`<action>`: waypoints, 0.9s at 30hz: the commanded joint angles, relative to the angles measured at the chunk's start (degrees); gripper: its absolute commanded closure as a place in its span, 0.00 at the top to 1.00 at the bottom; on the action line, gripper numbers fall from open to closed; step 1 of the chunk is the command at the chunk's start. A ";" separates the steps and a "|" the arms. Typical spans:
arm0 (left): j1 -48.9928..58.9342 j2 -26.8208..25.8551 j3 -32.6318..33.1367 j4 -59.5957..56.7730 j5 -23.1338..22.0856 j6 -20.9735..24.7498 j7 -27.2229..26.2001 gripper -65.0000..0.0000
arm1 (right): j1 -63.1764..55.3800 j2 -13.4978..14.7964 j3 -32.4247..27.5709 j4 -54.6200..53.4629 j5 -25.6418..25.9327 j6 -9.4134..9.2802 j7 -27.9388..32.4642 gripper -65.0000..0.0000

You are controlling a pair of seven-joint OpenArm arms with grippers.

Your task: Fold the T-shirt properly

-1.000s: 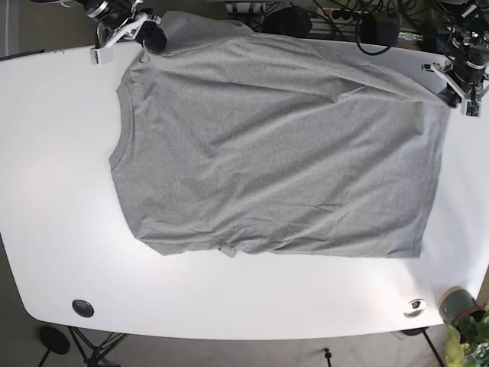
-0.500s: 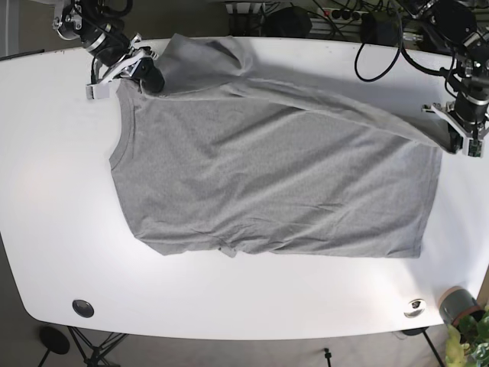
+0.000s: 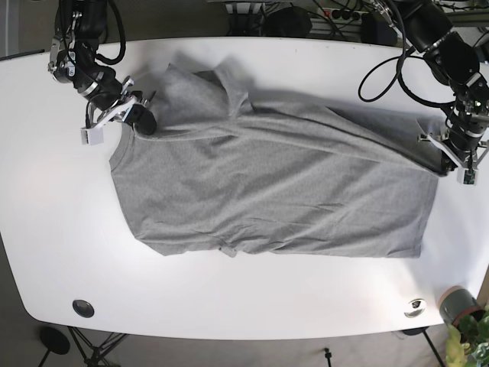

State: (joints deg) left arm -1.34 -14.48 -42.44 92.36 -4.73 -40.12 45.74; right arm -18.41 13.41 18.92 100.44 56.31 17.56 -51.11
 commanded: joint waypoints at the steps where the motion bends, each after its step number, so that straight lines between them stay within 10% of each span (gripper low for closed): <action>1: -1.86 -1.83 1.42 -1.15 -0.41 0.12 -1.12 0.00 | 2.11 0.88 0.29 -1.23 1.14 0.33 0.87 0.03; 20: -8.37 -5.61 9.60 -13.63 -0.59 0.12 -7.10 0.00 | 13.62 1.76 0.20 -13.72 0.78 0.33 0.87 0.03; 27: -9.78 -6.93 10.22 -17.59 -0.59 0.12 -7.45 0.00 | 15.91 1.23 0.20 -14.25 -6.69 0.59 0.87 0.04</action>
State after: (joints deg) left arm -10.13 -19.77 -31.83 74.59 -4.78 -40.14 39.38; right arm -3.53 13.98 18.79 85.38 49.87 17.54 -51.27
